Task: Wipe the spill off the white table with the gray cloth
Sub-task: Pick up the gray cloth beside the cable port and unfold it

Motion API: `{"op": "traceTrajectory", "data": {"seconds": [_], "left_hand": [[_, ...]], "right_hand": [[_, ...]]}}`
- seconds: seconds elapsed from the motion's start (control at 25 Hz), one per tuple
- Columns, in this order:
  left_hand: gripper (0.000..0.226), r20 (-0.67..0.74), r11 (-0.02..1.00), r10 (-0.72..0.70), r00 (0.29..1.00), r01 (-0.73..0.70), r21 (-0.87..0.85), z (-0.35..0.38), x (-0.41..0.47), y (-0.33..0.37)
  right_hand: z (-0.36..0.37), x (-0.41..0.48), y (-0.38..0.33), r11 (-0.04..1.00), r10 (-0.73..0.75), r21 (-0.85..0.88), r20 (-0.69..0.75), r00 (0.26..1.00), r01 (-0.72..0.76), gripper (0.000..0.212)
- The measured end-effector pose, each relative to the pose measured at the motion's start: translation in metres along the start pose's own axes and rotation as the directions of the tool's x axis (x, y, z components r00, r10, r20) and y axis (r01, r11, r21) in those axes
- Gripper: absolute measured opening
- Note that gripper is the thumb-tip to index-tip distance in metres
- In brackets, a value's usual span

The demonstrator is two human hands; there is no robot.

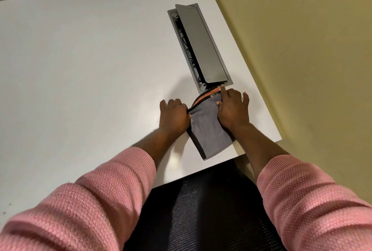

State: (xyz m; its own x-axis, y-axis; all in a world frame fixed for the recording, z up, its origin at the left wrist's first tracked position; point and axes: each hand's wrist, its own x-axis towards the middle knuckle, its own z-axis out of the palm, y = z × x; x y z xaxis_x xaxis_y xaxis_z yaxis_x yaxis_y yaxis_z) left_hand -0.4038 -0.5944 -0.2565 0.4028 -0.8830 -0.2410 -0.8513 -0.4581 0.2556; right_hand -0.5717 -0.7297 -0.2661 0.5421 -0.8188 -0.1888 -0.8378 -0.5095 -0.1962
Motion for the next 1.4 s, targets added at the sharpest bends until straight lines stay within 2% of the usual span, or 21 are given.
{"op": "traceTrajectory", "data": {"seconds": [0.24, 0.48, 0.76, 0.88, 1.04, 1.4], "left_hand": [[0.027, 0.052, 0.999, 0.032, 0.998, -0.034, 0.034, -0.007, -0.014, -0.003], [0.023, 0.106, 0.999, 0.022, 0.994, -0.019, -0.027, -0.041, -0.037, -0.019], [0.018, 0.038, 0.997, 0.019, 0.999, -0.016, -0.071, -0.096, -0.078, -0.035], [0.016, -0.013, 0.996, 0.002, 1.000, -0.004, -0.091, -0.123, -0.102, -0.052], [0.015, -0.074, 0.998, -0.004, 0.997, 0.000, -0.064, -0.150, -0.135, -0.081], [0.011, -0.213, 0.996, -0.055, 0.975, 0.037, -0.085, -0.206, -0.253, -0.208]], "right_hand": [[-0.003, -0.011, -0.007, 1.000, -0.027, 0.005, -0.069, 0.997, 0.028, 0.031], [-0.024, -0.041, -0.019, 0.996, -0.050, 0.062, -0.191, 0.980, 0.063, 0.021], [-0.068, -0.081, -0.063, 0.995, -0.074, 0.049, -0.266, 0.961, 0.090, 0.024], [-0.083, -0.099, -0.092, 0.989, -0.102, 0.068, -0.341, 0.934, 0.132, 0.025], [-0.099, -0.120, -0.134, 0.986, -0.114, 0.080, -0.307, 0.945, 0.145, 0.028], [-0.115, -0.202, -0.289, 0.961, -0.250, 0.024, -0.363, 0.897, 0.277, 0.026]]}}
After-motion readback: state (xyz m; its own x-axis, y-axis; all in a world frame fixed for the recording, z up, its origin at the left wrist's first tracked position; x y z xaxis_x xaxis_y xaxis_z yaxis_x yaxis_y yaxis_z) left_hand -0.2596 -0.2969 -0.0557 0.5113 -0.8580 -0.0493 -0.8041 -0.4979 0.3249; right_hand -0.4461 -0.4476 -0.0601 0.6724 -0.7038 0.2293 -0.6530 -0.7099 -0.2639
